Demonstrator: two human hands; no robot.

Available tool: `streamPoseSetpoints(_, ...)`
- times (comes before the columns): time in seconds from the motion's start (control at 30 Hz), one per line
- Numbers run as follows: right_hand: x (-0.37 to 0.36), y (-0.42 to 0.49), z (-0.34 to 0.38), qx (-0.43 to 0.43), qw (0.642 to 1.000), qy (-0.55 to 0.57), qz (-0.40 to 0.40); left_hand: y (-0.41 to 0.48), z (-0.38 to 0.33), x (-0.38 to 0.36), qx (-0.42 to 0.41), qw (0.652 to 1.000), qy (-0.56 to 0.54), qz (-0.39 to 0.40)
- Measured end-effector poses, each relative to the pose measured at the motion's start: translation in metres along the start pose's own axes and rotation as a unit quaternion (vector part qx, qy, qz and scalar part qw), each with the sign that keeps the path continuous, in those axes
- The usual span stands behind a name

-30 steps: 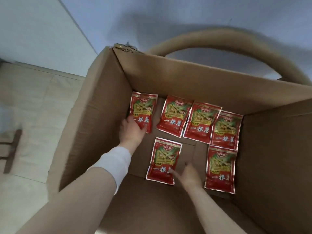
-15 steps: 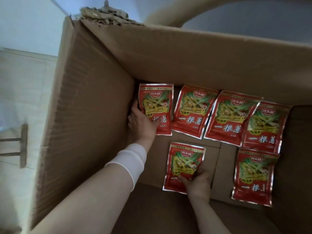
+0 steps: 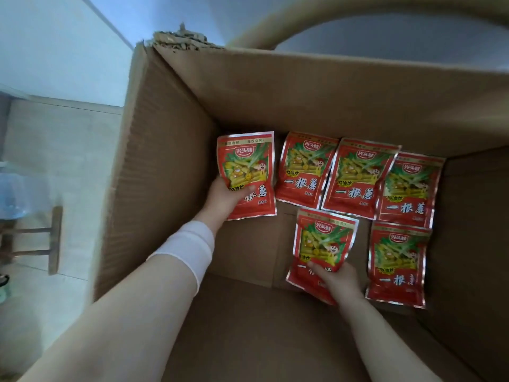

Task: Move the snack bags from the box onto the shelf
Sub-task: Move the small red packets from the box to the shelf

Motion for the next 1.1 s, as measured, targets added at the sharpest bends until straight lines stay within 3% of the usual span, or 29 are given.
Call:
streamPoseSetpoints(0.23, 0.077, -0.099, 0.040, 0.124, 0.991, 0.046, -0.035, -0.120, -0.067, 0.013, -0.075, 0.994, -0.050, 0.070)
streamPoseSetpoints(0.4, 0.129, -0.208, 0.019, 0.167, 0.970, 0.162, -0.070, -0.226, -0.126, 0.008, -0.183, 0.976, -0.029, 0.112)
streamPoseSetpoints(0.47, 0.146, -0.249, -0.006, 0.203, 0.946, 0.223, -0.117, -0.266, -0.145, -0.005, -0.228, 0.963, -0.012, 0.144)
streamPoseSetpoints(0.57, 0.160, -0.306, -0.058, 0.232, 0.892, 0.330, -0.204, -0.329, -0.163, -0.030, -0.291, 0.936, -0.002, 0.196)
streamPoseSetpoints(0.67, 0.162, -0.351, -0.125, 0.208, 0.856, 0.399, -0.254, -0.395, -0.155, -0.053, -0.331, 0.910, 0.027, 0.247)
streamPoseSetpoints(0.9, 0.208, -0.450, -0.286, 0.184, 0.767, 0.491, -0.369, -0.547, -0.117, -0.124, -0.403, 0.841, 0.083, 0.352)
streamPoseSetpoints(1.1, 0.246, -0.527, -0.472, 0.174, 0.697, 0.545, -0.433, -0.713, -0.044, -0.242, -0.466, 0.759, 0.134, 0.434)
Point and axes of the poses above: each hand's wrist, its own y-axis towards the middle knuckle, its own x-axis out of the back of the hand, z = x × y, the point moved 6 cm from there along y, towards the middle knuckle
